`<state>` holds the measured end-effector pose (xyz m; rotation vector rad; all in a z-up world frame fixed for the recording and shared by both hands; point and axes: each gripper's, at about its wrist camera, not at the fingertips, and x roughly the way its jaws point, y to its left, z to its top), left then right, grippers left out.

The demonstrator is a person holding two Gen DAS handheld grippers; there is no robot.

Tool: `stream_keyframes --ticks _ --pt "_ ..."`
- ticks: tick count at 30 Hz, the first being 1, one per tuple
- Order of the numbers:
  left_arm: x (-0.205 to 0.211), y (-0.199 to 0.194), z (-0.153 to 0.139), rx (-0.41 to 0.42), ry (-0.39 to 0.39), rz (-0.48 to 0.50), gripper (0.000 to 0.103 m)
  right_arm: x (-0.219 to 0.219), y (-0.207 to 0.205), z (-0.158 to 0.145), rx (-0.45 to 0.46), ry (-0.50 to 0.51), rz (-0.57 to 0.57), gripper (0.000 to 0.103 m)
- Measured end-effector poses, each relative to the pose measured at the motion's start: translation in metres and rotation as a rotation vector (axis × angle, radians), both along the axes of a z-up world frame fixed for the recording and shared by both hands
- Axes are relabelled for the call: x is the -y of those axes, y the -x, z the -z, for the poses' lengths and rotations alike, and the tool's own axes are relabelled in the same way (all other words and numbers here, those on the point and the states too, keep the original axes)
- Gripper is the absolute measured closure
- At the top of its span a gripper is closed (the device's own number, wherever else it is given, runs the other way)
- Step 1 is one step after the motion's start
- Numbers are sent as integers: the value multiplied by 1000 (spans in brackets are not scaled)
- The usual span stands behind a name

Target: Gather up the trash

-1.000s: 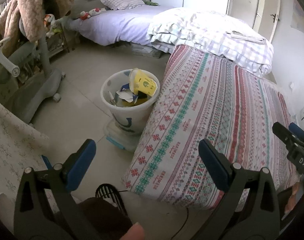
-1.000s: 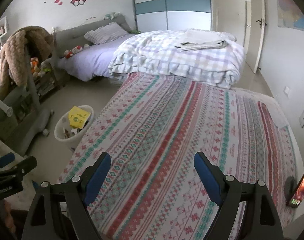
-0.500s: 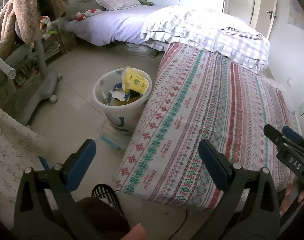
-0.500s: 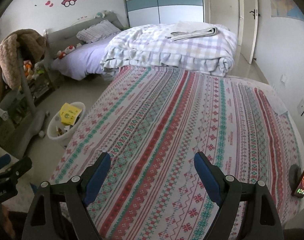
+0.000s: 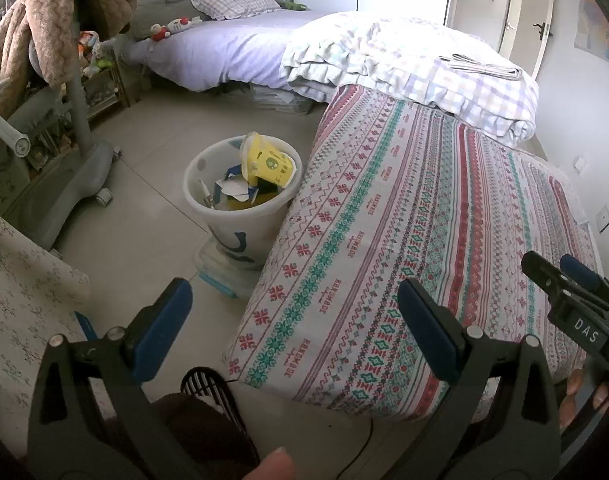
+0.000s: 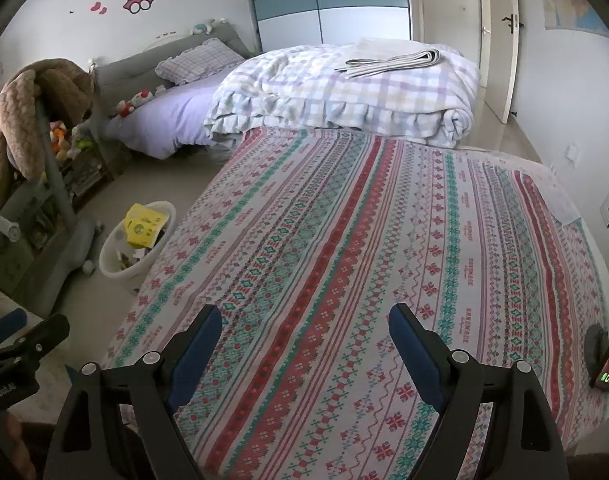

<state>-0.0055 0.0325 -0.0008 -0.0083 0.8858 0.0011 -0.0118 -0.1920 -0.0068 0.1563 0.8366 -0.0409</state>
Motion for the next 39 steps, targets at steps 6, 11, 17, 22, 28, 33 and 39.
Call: stream_keyframes --ticks 6,11,17,22,28,33,39 --pt "-1 0 0 0 3 0 1 -1 0 -1 4 -1 0 16" --pt "-2 0 0 0 3 1 1 -1 0 -1 4 0 0 16" --pt "-1 0 0 0 3 1 1 -2 0 -1 8 -1 -2 16" --pt "-2 0 0 -2 4 1 1 -2 0 -1 6 -2 -5 16" --pt "-3 0 0 -6 4 1 1 -1 0 -1 6 -2 -4 16" --pt "-4 0 0 -6 5 0 1 -1 0 -1 8 0 -5 16" --pt "-5 0 0 -7 5 -2 1 -2 0 -1 9 2 -6 16"
